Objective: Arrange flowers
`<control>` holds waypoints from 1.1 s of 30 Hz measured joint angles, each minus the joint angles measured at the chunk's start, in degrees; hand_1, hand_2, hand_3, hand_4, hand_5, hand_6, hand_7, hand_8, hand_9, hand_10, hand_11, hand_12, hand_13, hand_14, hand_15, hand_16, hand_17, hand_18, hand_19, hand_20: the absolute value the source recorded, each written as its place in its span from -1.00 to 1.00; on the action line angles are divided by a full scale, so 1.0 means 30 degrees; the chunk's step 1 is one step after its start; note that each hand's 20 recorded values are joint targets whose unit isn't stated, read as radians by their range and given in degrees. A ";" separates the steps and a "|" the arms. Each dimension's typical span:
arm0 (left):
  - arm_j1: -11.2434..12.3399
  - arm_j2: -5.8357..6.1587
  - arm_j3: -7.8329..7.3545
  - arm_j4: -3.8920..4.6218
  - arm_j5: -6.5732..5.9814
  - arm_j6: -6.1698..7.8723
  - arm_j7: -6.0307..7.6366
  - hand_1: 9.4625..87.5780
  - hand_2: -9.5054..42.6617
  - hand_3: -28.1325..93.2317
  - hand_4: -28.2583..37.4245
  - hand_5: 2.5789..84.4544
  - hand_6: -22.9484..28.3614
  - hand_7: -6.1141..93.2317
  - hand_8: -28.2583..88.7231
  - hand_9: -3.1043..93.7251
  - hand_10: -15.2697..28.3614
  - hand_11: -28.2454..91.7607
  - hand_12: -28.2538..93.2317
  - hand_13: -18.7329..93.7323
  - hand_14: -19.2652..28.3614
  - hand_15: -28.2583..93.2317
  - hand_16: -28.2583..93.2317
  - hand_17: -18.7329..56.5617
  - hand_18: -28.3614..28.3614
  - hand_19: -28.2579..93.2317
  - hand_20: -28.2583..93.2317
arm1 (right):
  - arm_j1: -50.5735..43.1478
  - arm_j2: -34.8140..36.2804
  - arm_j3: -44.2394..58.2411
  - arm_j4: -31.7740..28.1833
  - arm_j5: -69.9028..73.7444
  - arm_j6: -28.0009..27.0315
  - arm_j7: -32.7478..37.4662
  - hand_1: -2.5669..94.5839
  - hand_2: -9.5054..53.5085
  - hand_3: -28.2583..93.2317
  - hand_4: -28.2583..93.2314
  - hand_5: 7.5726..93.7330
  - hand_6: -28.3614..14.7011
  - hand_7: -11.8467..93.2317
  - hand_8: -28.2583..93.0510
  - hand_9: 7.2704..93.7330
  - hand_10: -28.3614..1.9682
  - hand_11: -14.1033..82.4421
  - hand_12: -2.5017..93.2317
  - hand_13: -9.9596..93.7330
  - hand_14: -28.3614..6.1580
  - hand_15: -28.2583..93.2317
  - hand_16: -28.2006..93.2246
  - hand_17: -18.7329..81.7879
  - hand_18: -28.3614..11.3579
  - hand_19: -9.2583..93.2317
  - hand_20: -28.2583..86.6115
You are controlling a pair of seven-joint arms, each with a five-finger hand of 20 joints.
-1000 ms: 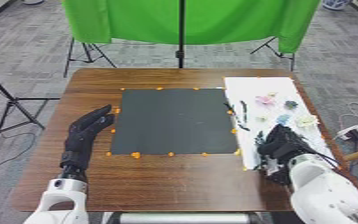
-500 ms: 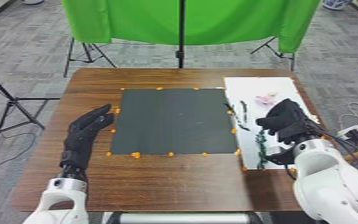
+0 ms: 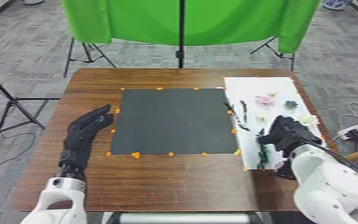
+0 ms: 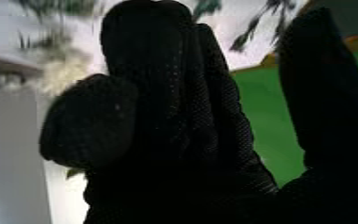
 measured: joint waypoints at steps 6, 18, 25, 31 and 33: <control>0.0048 -0.0005 -0.0005 -0.0065 0.0083 -0.0238 -0.0238 -0.37 -0.73 0.47 -0.70 0.11 0.00 -0.61 -0.62 0.00 0.28 -0.24 -0.33 -0.09 0.49 -0.13 -0.51 -0.48 0.47 -0.33 -0.16 | 0.0084 -0.0223 -0.0861 0.0632 -0.0862 -0.0098 0.0149 -0.12 -1.00 0.34 -0.65 0.52 -0.16 -0.59 -0.63 0.73 -0.46 -0.43 -0.61 0.98 0.35 0.17 -0.04 0.80 0.36 0.78 0.09; 0.0375 -0.0050 -0.0086 -0.0298 0.0250 -0.0242 -0.0560 -0.36 -0.73 0.46 -0.70 0.11 0.00 -0.62 -0.62 0.01 0.29 -0.24 -0.33 -0.09 0.50 -0.13 -0.51 -0.48 0.48 -0.32 -0.16 | 0.1598 -0.0558 -0.3048 0.1886 -0.2846 0.0111 0.0457 0.81 -1.00 -0.85 0.16 0.69 -0.05 -0.57 -0.24 0.96 -0.09 -0.43 -0.33 1.00 0.44 0.24 -0.13 0.88 0.39 0.68 0.23; 0.0404 -0.0144 -0.0114 -0.0362 0.0349 -0.0277 -0.0703 -0.36 -0.73 0.46 -0.69 0.10 0.00 -0.62 -0.62 0.01 0.29 -0.24 -0.33 -0.09 0.50 -0.13 -0.51 -0.49 0.48 -0.32 -0.17 | 0.1739 -0.0951 -0.3240 0.2287 -0.3194 0.0759 0.0099 0.98 -1.00 -0.99 0.40 0.74 0.04 -0.50 -0.15 1.00 0.10 -0.36 -0.17 1.00 0.50 0.29 -0.17 0.92 0.39 0.66 0.26; 0.0437 -0.0204 -0.0153 -0.0421 0.0350 -0.0275 -0.0905 -0.36 -0.73 0.46 -0.70 0.11 0.01 -0.62 -0.62 0.01 0.30 -0.24 -0.33 -0.09 0.50 -0.13 -0.51 -0.49 0.48 -0.32 -0.17 | 0.1295 -0.1116 -0.3148 0.2387 -0.3287 0.2093 -0.0306 0.99 -1.00 -0.99 0.44 0.75 0.04 -0.47 -0.13 1.00 0.16 -0.28 -0.13 1.00 0.55 0.36 -0.19 0.94 0.39 0.69 0.29; 0.0453 -0.0225 -0.0153 -0.0422 0.0349 -0.0275 -0.0938 -0.36 -0.72 0.46 -0.69 0.11 0.01 -0.62 -0.62 0.01 0.30 -0.24 -0.33 -0.09 0.50 -0.13 -0.51 -0.49 0.48 -0.32 -0.17 | 0.1063 -0.1121 -0.3032 0.2437 -0.3240 0.2746 -0.0408 0.99 -1.00 -0.98 0.44 0.75 0.03 -0.47 -0.13 1.00 0.17 -0.25 -0.14 1.00 0.55 0.37 -0.20 0.95 0.39 0.70 0.29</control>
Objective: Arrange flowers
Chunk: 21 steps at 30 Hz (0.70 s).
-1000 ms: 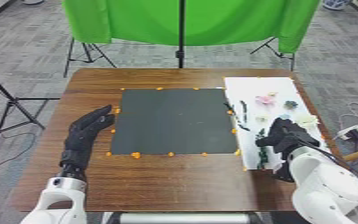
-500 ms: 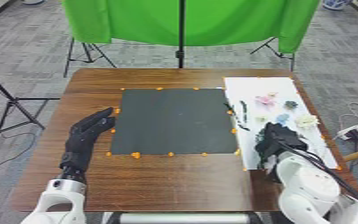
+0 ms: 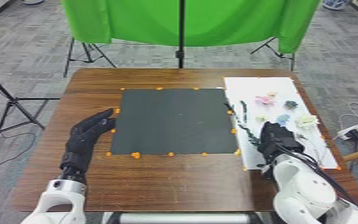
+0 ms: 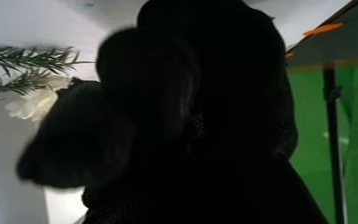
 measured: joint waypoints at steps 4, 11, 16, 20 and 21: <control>0.0019 -0.0012 0.0002 -0.0001 -0.0004 0.0000 -0.0009 -0.36 -0.72 0.45 -0.69 0.11 0.01 -0.62 -0.62 0.01 0.30 -0.24 -0.33 -0.09 0.50 -0.13 -0.51 -0.49 0.48 -0.32 -0.17 | -0.0762 -0.0118 0.0871 -0.0164 0.0830 0.0841 -0.0168 0.98 -1.00 -0.97 0.44 0.75 0.03 -0.46 -0.12 1.00 0.16 -0.23 -0.15 1.00 0.56 0.39 -0.21 0.95 0.40 0.71 0.30; 0.0035 -0.0021 0.0030 -0.0005 -0.0066 0.0000 -0.0010 -0.38 -0.72 0.46 -0.69 0.11 0.01 -0.62 -0.62 0.01 0.30 -0.24 -0.33 -0.09 0.50 -0.13 -0.51 -0.49 0.48 -0.32 -0.17 | -0.1936 -0.0042 0.3443 -0.2556 0.4519 0.1102 -0.0271 0.98 -1.00 -0.96 0.44 0.75 0.02 -0.45 -0.13 0.99 0.15 -0.22 -0.15 1.00 0.56 0.39 -0.21 0.95 0.40 0.71 0.30; -0.0020 0.0033 -0.0001 0.0191 -0.0486 -0.0139 0.0307 -0.66 -0.49 0.48 -0.98 0.11 0.03 -0.65 -0.62 0.00 0.33 -0.26 -0.34 -0.10 0.52 -0.15 -0.51 -0.47 0.48 -0.35 -0.19 | -0.0051 0.0265 0.2475 -0.3054 0.7856 0.2513 -0.1540 0.97 -1.00 -0.93 0.42 0.76 0.01 -0.44 -0.13 0.99 0.14 -0.21 -0.16 1.00 0.57 0.39 -0.21 0.95 0.41 0.71 0.30; -0.0223 0.0341 -0.0094 0.1004 -0.1121 -0.0104 0.1278 -0.70 -0.43 0.45 -1.00 0.11 0.04 -0.66 -0.62 0.00 0.33 -0.26 -0.34 -0.10 0.52 -0.17 -0.51 -0.47 0.47 -0.37 -0.20 | 0.2683 0.0198 -0.0033 -0.2111 1.0298 0.3659 -0.2641 0.97 -1.00 -0.92 0.41 0.75 0.01 -0.43 -0.13 0.99 0.13 -0.20 -0.17 1.00 0.57 0.39 -0.21 0.95 0.41 0.71 0.30; -0.0270 0.0443 -0.0183 0.1231 -0.1119 -0.0049 0.1413 -0.70 -0.42 0.45 -1.00 0.12 0.04 -0.66 -0.61 0.00 0.33 -0.26 -0.34 -0.10 0.52 -0.17 -0.51 -0.47 0.47 -0.37 -0.20 | 0.3422 0.0096 -0.0750 -0.1762 1.0571 0.3665 -0.2784 0.97 -1.00 -0.92 0.42 0.75 0.01 -0.43 -0.14 0.99 0.13 -0.20 -0.17 1.00 0.56 0.39 -0.21 0.95 0.41 0.71 0.30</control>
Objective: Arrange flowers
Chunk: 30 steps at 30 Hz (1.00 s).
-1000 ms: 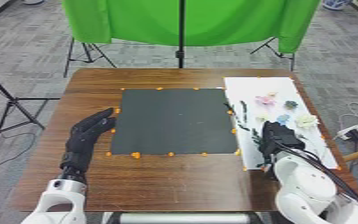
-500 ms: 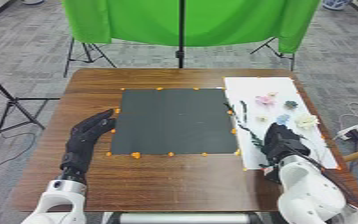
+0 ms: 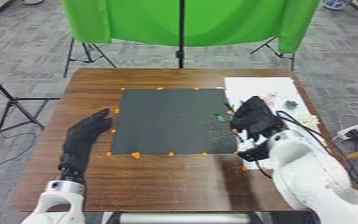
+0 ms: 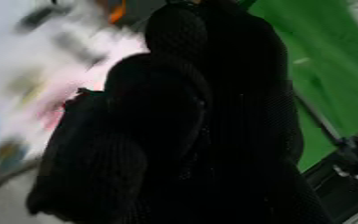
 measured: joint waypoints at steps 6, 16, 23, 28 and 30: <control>0.0076 0.0426 -0.0788 0.0479 0.0013 0.1122 0.0073 -0.72 -0.42 0.47 -1.00 0.12 0.03 -0.65 -0.61 0.01 0.33 -0.26 -0.33 -0.10 0.52 -0.17 -0.50 -0.47 0.47 -0.37 -0.19 | 0.4443 -0.1573 -0.4369 0.2939 0.1272 -0.0005 -0.0035 0.96 -1.00 -0.92 0.42 0.75 0.01 -0.43 -0.14 0.99 0.13 -0.20 -0.17 1.00 0.57 0.39 -0.21 0.95 0.43 0.71 0.30; 0.0845 0.0539 -0.1229 0.0259 0.0033 0.1710 -0.0023 -0.71 -0.45 0.49 -1.00 0.11 0.04 -0.65 -0.61 0.00 0.33 -0.26 -0.33 -0.10 0.52 -0.17 -0.50 -0.47 0.47 -0.36 -0.19 | 1.0356 -0.5321 -1.0115 0.7801 0.3892 0.0881 0.0709 0.95 -1.00 -0.88 0.37 0.74 0.01 -0.41 -0.16 0.98 0.13 -0.20 -0.17 1.00 0.57 0.37 -0.20 0.95 0.46 0.69 0.29; 0.1060 0.0701 -0.1233 0.0074 0.0070 0.1711 -0.0167 -0.70 -0.48 0.50 -1.00 0.11 0.04 -0.65 -0.61 0.00 0.32 -0.26 -0.33 -0.10 0.52 -0.17 -0.50 -0.48 0.48 -0.36 -0.19 | 1.2015 -0.6832 -1.1263 0.9231 0.5173 0.2080 0.1350 0.95 -1.00 -1.00 0.25 0.71 -0.01 -0.40 -0.18 0.97 0.08 -0.26 -0.18 1.00 0.53 0.32 -0.19 0.95 0.46 0.65 0.30; 0.1032 0.0764 -0.1233 0.0045 0.0097 0.1571 -0.0363 -0.68 -0.50 0.51 -1.00 0.10 0.04 -0.66 -0.61 -0.01 0.32 -0.26 -0.33 -0.11 0.52 -0.17 -0.50 -0.48 0.48 -0.37 -0.19 | 1.1984 -0.7047 -1.1299 0.9441 0.6314 0.2476 0.1431 0.83 -1.00 -1.00 0.14 0.68 -0.05 -0.47 -0.21 0.91 -0.10 -0.18 -0.34 1.00 0.49 0.28 -0.18 0.95 0.45 0.62 0.30; 0.1004 0.0783 -0.1233 0.0045 0.0123 0.1449 -0.0485 -0.67 -0.51 0.51 -1.00 0.10 0.04 -0.66 -0.61 -0.01 0.32 -0.26 -0.33 -0.11 0.51 -0.17 -0.50 -0.48 0.48 -0.37 -0.19 | 1.1965 -0.7046 -1.1447 0.9515 0.6337 0.2378 0.1430 0.77 -1.00 -1.00 0.16 0.66 -0.06 -0.49 -0.26 0.89 -0.16 -0.13 -0.43 1.00 0.48 0.27 -0.18 0.95 0.44 0.61 0.30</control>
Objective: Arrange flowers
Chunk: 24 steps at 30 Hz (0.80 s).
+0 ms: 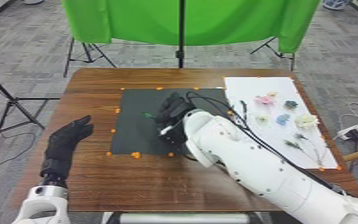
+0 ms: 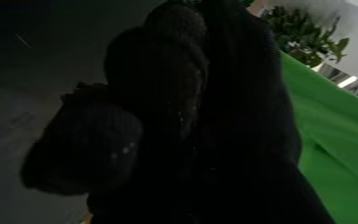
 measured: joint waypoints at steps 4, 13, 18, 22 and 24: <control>-0.0172 0.0042 0.0000 0.0012 0.0083 -0.0358 -0.0295 -0.65 -0.52 0.51 -1.00 0.09 0.04 -0.67 -0.61 -0.02 0.32 -0.27 -0.33 -0.11 0.52 -0.18 -0.50 -0.49 0.48 -0.37 -0.19 | -0.0061 -0.0007 -0.0250 0.0170 -0.0019 -0.0276 -0.0018 0.12 -1.00 0.27 -0.77 0.64 -0.05 -0.46 -0.61 0.88 -0.20 -0.12 -0.49 1.00 0.47 0.25 -0.17 0.95 0.43 0.60 0.29; -0.0388 0.0088 -0.0002 0.0002 0.0340 -0.0863 -0.0761 -0.62 -0.52 0.51 -1.00 0.08 0.04 -0.67 -0.61 -0.03 0.32 -0.27 -0.33 -0.12 0.52 -0.18 -0.50 -0.49 0.48 -0.37 -0.19 | -0.0488 0.0344 -0.0247 -0.0160 -0.0282 -0.0919 -0.0970 -0.42 -0.83 0.40 -0.69 0.62 -0.08 -0.55 -0.64 0.88 -0.26 -0.11 -0.48 1.00 0.36 0.25 -0.15 0.91 0.29 0.67 0.29; -0.0348 0.0065 -0.0049 -0.0019 0.0398 -0.0894 -0.0871 -0.62 -0.53 0.51 -0.99 0.08 0.05 -0.67 -0.61 -0.03 0.32 -0.27 -0.33 -0.12 0.52 -0.18 -0.50 -0.49 0.48 -0.36 -0.19 | -0.0613 0.1390 -0.0704 -0.1219 -0.4163 -0.2278 -0.1378 -0.43 -0.75 0.42 -0.69 0.61 -0.07 -0.56 -0.64 0.87 -0.25 -0.10 -0.47 1.00 0.36 0.25 -0.14 0.90 0.29 0.70 0.26; -0.0386 0.0070 -0.0046 -0.0015 0.0409 -0.1030 -0.1047 -0.61 -0.52 0.51 -0.99 0.08 0.05 -0.67 -0.61 -0.03 0.32 -0.27 -0.33 -0.12 0.52 -0.18 -0.50 -0.49 0.48 -0.36 -0.19 | -0.0500 0.1929 -0.1328 -0.1249 -0.6649 -0.3255 -0.1211 -0.43 -0.70 0.42 -0.69 0.63 -0.07 -0.56 -0.64 0.88 -0.26 -0.12 -0.48 1.00 0.32 0.23 -0.15 0.89 0.28 0.72 0.23; -0.0457 0.0086 -0.0033 0.0004 0.0458 -0.1225 -0.1132 -0.61 -0.52 0.51 -0.99 0.08 0.05 -0.67 -0.61 -0.03 0.32 -0.27 -0.33 -0.12 0.52 -0.18 -0.50 -0.49 0.48 -0.36 -0.19 | -0.0573 0.2153 -0.1404 -0.1450 -0.6540 -0.3320 -0.1085 -0.43 -0.69 0.42 -0.69 0.62 -0.08 -0.56 -0.64 0.89 -0.27 -0.15 -0.50 1.00 0.30 0.22 -0.15 0.88 0.28 0.72 0.21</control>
